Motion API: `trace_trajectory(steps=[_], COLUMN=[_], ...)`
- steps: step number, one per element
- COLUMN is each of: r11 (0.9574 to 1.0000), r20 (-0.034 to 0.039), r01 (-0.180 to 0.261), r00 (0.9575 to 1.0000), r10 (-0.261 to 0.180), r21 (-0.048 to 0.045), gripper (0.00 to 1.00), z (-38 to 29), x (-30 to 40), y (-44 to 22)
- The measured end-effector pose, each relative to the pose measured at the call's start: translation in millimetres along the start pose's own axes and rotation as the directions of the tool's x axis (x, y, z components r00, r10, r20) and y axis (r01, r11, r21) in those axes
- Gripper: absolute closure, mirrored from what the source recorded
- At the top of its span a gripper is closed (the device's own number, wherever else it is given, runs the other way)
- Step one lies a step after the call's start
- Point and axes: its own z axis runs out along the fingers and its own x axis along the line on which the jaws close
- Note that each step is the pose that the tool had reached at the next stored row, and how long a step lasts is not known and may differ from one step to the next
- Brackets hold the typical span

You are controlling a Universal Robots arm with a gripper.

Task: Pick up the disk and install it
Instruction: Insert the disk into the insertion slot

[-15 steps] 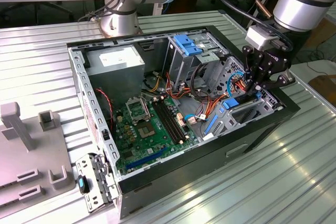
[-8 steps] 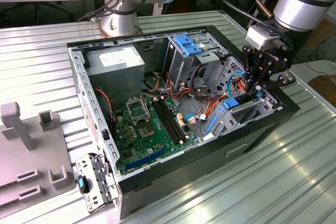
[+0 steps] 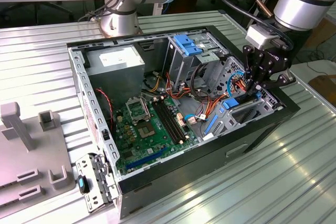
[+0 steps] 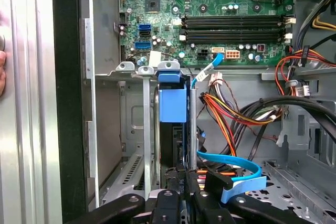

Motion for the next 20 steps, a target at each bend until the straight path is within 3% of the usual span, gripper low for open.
trace_trajectory(steps=[12,20], r11=[0.9998,0.9980], r20=[-0.0010,-0.0036], r01=[-0.019,-0.062], r00=[0.9998,0.9980], r10=[0.019,0.062], r21=[-0.0012,-0.0036], gripper=[0.83,0.83], z=[2.5,1.9], x=[-0.1,-1.1], y=[0.1,0.1])
